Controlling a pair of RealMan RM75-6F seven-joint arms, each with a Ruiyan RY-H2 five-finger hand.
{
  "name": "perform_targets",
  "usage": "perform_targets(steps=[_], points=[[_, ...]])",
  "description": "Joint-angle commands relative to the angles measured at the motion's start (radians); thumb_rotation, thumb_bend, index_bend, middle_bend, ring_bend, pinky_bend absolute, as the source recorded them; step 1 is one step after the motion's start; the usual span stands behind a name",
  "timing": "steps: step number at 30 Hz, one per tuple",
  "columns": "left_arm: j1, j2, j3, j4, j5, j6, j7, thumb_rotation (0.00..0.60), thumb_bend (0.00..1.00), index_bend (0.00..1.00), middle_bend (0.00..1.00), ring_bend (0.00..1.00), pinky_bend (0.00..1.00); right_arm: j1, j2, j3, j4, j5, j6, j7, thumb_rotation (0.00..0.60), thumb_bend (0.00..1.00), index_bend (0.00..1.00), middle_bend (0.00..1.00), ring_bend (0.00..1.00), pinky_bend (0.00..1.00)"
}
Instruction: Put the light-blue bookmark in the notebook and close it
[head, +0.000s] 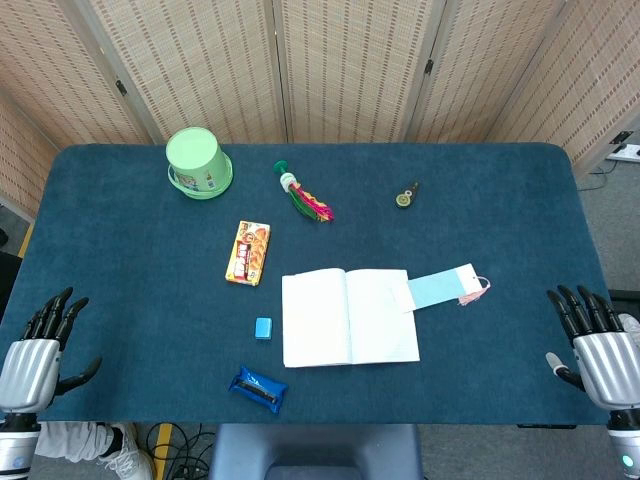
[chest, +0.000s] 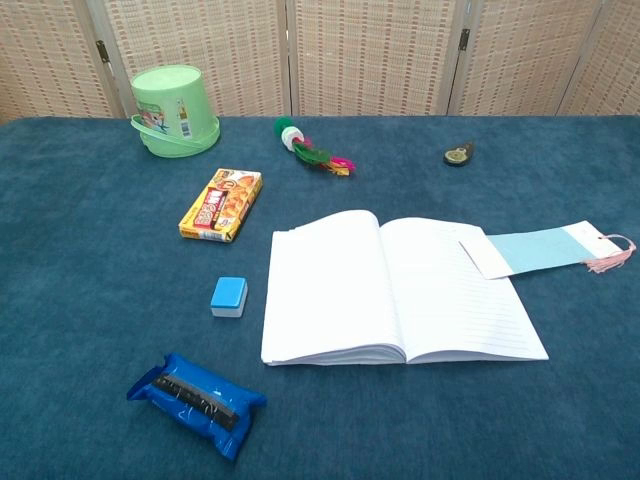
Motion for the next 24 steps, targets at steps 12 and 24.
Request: perform_targets(steps=[12,24], points=[[-0.004,-0.022,-0.006,0.038,-0.011,-0.001,0.022,0.600,0.27,0.12,0.00,0.08,0.17,-0.007,0.001,0.031,-0.019,-0.025,-0.004,-0.012,0.600,0.14,0.00,0.13,0.01,0.14],[-0.011,-0.036,-0.001,0.078,-0.013,-0.019,-0.003,0.600,0.27,0.12,0.00,0.08,0.17,0.043,-0.027,0.047,-0.033,0.006,-0.141,-0.086,0.600,0.14,0.12,0.20,0.05,0.14]])
